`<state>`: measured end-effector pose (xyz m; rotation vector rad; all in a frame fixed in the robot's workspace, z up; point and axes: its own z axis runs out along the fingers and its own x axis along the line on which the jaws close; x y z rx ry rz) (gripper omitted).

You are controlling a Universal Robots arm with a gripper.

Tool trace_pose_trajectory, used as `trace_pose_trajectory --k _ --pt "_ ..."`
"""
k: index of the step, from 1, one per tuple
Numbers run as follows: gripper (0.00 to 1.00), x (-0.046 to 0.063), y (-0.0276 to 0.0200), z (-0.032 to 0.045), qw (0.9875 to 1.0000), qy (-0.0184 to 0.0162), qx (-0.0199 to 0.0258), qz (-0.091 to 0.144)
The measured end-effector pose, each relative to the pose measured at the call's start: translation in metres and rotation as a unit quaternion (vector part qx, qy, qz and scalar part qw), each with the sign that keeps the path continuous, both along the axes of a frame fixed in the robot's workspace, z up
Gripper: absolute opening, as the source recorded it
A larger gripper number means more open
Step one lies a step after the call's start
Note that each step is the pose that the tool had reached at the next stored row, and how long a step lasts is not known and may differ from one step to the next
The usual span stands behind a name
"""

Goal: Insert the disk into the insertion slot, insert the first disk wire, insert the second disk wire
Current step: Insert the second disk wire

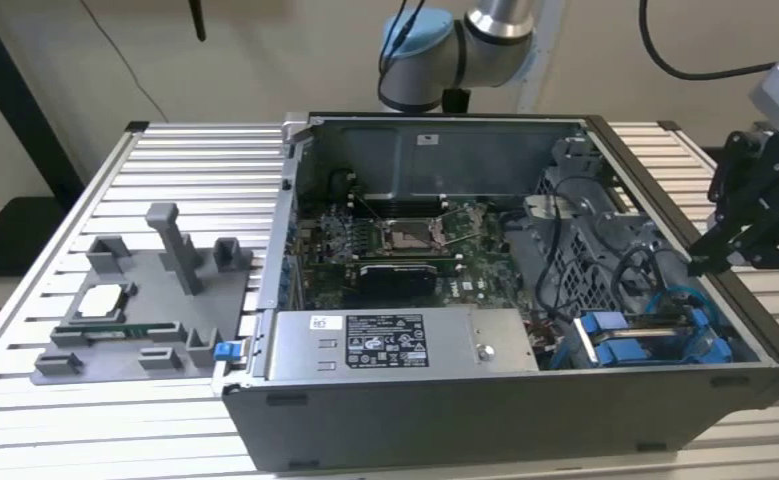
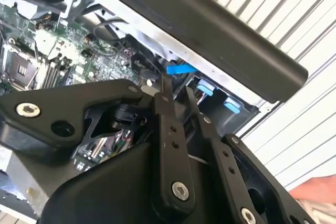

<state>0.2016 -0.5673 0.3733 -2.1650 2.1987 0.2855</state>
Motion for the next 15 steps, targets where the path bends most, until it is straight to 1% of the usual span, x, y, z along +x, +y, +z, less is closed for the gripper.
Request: trace_pose_trajectory --k 3,5,6,11,15 --pt "1.00 0.000 0.0000 -0.0051 1.0000 0.0000 0.0000 0.000" --pt "1.00 0.000 0.0001 -0.0065 1.0000 0.0000 -0.0001 0.001" --pt "0.00 0.000 0.0001 -0.0065 1.0000 0.0000 -0.0001 0.001" --pt "0.00 0.000 -0.0004 -0.0058 1.0000 0.0000 0.0003 0.001" --pt "0.00 -0.003 -0.0017 0.0119 1.0000 0.0000 0.0006 0.001"
